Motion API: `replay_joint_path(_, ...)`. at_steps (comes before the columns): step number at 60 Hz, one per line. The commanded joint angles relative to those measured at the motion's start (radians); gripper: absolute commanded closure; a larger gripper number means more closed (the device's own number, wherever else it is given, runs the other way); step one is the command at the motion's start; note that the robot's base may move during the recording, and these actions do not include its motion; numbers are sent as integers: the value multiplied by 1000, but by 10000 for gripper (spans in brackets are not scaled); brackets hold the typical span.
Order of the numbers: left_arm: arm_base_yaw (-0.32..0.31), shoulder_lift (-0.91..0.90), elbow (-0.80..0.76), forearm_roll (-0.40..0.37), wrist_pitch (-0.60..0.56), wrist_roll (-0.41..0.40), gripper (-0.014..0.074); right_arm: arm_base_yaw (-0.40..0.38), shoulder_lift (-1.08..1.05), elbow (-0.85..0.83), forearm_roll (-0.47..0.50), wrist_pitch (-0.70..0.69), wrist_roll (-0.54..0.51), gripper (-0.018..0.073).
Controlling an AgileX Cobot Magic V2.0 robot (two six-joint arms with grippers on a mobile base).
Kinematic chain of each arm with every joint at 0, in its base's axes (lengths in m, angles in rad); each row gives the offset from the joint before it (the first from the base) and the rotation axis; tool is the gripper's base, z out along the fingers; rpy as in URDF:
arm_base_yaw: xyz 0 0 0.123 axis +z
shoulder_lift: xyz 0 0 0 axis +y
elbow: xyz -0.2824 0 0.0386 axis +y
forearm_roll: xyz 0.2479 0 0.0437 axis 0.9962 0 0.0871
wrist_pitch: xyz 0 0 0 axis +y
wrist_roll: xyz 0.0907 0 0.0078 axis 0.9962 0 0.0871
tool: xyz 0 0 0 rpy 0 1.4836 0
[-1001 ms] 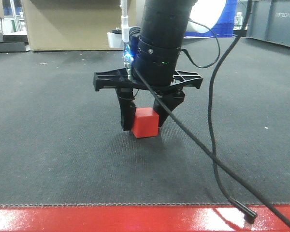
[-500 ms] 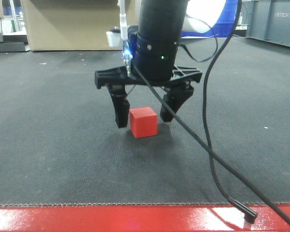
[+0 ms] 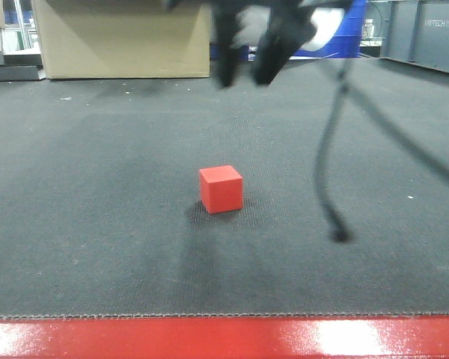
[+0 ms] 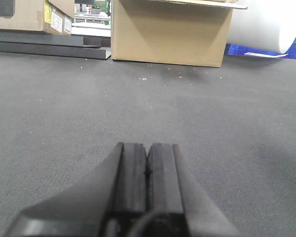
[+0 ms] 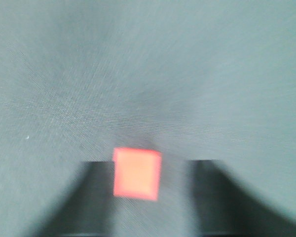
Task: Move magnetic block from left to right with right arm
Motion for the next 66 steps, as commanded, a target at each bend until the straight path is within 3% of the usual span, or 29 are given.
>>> replay_joint_path(1, 0, -12, 9, 0, -90, -4, 713, -2, -142, 63, -54, -85, 0, 403)
replay_joint_path(17, 0, -12, 9, 0, -90, -4, 713, -2, -407, 382, -77, -301, 0, 491)
replay_joint_path(39, 0, -12, 9, 0, -90, -4, 713, -2, -785, 790, -77, -604, 0, 493)
replay_joint_path(51, 0, -12, 9, 0, -90, -4, 713, -2, -972, 928, -77, -674, 0, 493)
replay_joint_path(66, 0, -12, 9, 0, -90, -4, 713, -2, -1140, 997, -77, -661, 0, 493)
